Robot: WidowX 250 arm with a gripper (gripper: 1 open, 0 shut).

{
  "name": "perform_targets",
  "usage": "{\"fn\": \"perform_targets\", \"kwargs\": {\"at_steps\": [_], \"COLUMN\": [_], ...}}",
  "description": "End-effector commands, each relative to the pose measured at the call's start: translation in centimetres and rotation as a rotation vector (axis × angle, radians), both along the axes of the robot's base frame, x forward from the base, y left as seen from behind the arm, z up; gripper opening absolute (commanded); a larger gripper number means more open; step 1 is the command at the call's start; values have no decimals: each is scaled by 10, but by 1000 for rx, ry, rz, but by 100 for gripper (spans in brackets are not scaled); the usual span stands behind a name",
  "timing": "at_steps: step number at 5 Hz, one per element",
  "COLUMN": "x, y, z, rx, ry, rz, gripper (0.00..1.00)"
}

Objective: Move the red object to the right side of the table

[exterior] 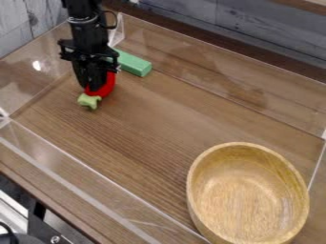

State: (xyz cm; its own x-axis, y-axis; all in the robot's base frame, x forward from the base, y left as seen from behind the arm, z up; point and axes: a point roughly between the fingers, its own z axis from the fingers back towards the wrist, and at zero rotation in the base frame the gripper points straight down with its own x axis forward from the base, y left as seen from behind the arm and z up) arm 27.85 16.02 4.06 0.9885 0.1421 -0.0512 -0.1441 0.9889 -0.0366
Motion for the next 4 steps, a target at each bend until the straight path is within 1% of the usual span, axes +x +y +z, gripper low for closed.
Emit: {"fn": "perform_targets", "kwargs": {"at_steps": [1,3,4], "x": [14,24,31], "y": [-2,-21,-39], "z": [26,42,44], "rx": [24,14,9], "ry": [-61,-75,-75], "rz": [-11,-38,-78], "gripper": [0,0,0]}}
